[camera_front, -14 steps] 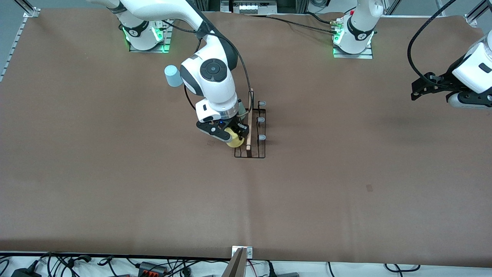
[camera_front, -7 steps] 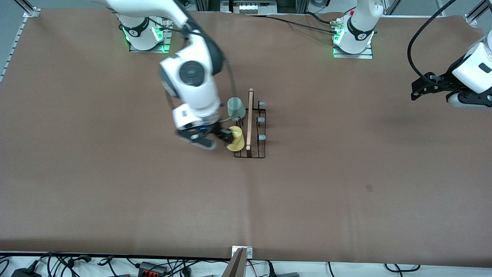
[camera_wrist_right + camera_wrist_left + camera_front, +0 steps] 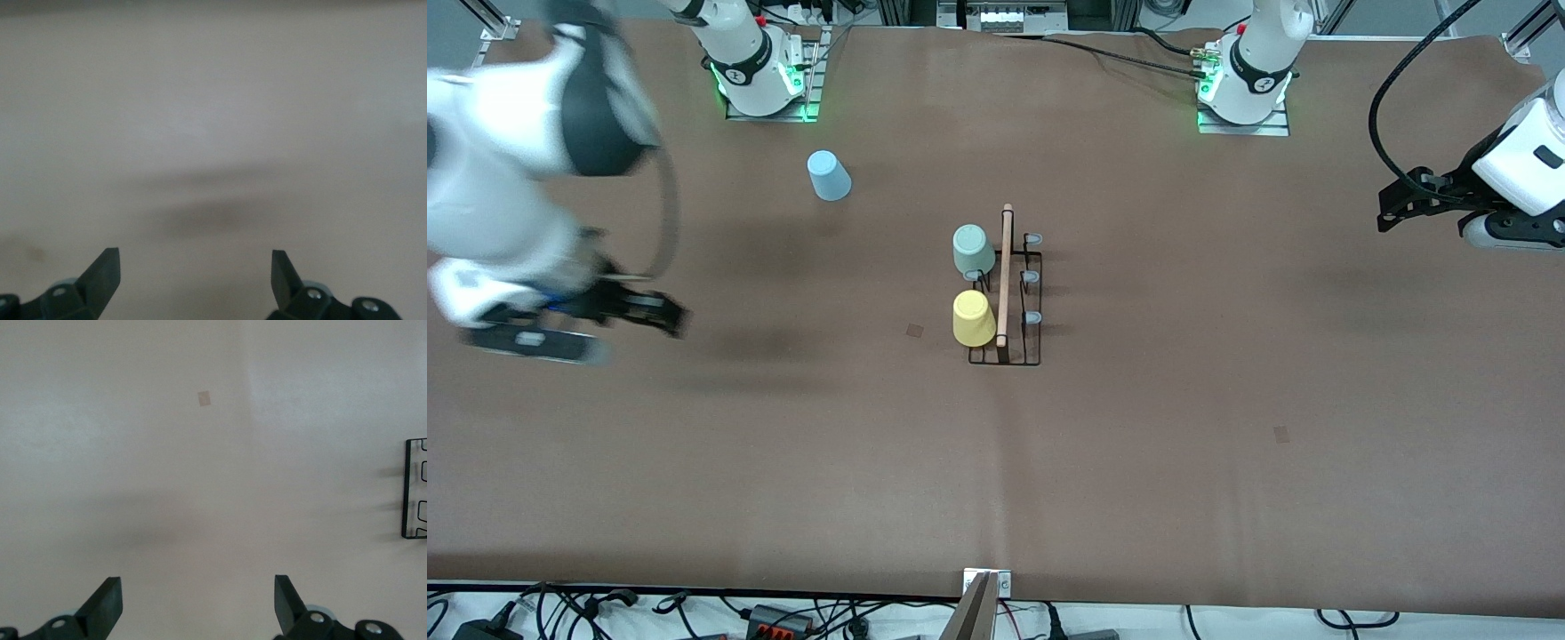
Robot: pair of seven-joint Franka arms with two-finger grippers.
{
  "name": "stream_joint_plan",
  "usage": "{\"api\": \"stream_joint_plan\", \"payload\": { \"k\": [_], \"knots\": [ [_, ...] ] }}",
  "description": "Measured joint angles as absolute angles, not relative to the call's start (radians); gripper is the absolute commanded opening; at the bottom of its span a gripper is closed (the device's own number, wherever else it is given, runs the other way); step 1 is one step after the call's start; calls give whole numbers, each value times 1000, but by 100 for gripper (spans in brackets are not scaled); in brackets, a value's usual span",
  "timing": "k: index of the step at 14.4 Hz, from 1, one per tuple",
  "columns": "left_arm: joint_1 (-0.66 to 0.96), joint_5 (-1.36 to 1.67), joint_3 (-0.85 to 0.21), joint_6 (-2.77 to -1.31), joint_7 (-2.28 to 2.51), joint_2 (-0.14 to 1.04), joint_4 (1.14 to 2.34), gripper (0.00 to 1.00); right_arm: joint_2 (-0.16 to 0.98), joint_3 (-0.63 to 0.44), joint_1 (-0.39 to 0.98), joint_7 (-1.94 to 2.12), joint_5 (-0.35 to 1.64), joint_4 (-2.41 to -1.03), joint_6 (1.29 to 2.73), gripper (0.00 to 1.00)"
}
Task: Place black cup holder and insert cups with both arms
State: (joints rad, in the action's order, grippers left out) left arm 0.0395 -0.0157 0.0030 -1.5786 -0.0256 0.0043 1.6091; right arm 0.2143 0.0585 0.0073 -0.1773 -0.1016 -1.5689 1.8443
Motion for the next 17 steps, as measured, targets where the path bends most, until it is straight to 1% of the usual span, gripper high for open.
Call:
{"api": "stream_joint_plan", "payload": {
  "k": [3, 6, 8, 10, 12, 17],
  "knots": [
    [40, -16, 3, -1579, -26, 4, 1609, 100, 141, 60, -109, -62, -85, -1569, 1768, 100],
    [40, -16, 3, -1578, -26, 4, 1609, 100, 76, 61, -133, -58, -67, -1563, 1684, 100],
    [40, -16, 3, -1578, -26, 4, 1609, 100, 55, 66, -133, -59, 10, -1559, 1614, 100],
    [40, -16, 3, -1578, -26, 4, 1609, 100, 59, 70, -133, -60, 79, -1562, 1613, 100],
    [40, -16, 3, -1578, -26, 4, 1609, 100, 67, 75, -131, -60, 86, -1565, 1624, 100],
    [40, -16, 3, -1578, -26, 4, 1609, 100, 68, 61, -60, -62, 11, -1564, 1624, 100]
  ]
}}
